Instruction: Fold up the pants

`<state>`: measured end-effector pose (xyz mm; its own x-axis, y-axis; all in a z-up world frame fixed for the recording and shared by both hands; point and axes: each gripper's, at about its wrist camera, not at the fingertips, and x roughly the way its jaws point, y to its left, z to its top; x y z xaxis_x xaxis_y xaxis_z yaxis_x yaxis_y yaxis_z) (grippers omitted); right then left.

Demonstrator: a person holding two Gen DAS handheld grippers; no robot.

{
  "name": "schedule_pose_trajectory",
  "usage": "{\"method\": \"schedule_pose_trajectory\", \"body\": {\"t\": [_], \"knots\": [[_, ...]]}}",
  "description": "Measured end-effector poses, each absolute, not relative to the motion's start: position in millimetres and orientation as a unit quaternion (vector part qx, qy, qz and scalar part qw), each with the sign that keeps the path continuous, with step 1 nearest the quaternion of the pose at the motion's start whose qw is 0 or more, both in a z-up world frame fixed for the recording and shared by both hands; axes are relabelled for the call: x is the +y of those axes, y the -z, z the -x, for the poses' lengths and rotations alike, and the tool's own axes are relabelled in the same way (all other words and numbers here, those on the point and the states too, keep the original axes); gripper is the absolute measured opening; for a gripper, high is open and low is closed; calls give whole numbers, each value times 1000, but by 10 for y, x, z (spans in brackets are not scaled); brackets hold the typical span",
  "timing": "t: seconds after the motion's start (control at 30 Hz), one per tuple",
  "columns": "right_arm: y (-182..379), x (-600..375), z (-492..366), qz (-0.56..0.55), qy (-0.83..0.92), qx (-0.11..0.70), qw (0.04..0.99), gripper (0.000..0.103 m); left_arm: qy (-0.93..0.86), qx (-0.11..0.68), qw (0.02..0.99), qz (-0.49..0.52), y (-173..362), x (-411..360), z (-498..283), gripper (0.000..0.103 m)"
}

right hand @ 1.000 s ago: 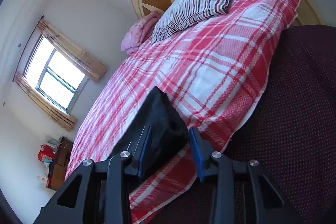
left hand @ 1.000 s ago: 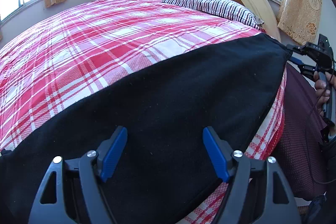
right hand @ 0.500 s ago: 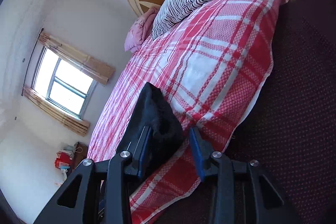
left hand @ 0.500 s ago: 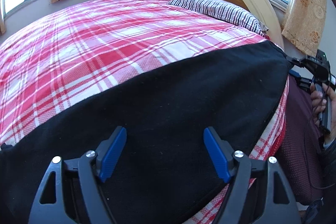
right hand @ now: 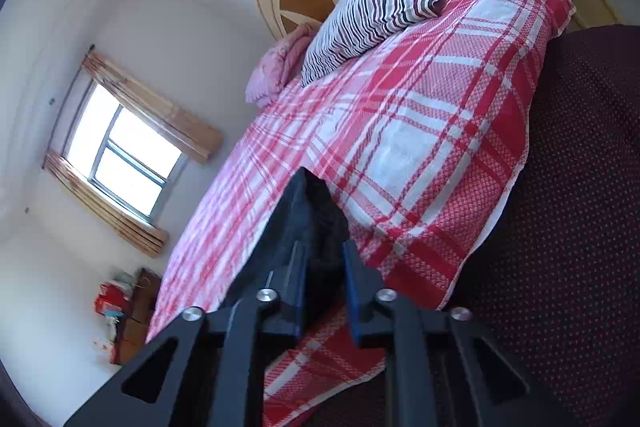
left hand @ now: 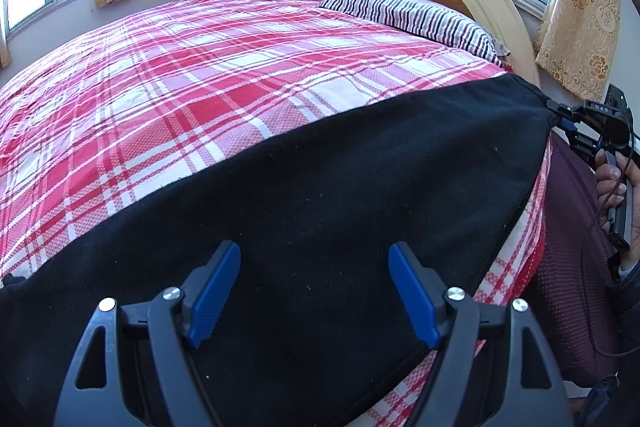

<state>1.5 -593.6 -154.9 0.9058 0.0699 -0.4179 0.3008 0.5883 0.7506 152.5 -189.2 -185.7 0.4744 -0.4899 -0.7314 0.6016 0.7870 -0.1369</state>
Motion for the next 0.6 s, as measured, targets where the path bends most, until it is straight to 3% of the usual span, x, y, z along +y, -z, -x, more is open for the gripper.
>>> {"method": "schedule_pose_trajectory", "body": {"t": [0.33,0.4,0.6], "knots": [[1610,-5945,-45,-445,78,225,863,17,317,403,856,-70,1867,-1869,-1501,79],[1533,-5929,-38,-435,75,217,871,12,318,403,855,-70,1867,-1867,-1502,79],[1216,-5758,32,-384,66,189,901,11,310,406,857,-67,1871,-1816,-1512,79]]}}
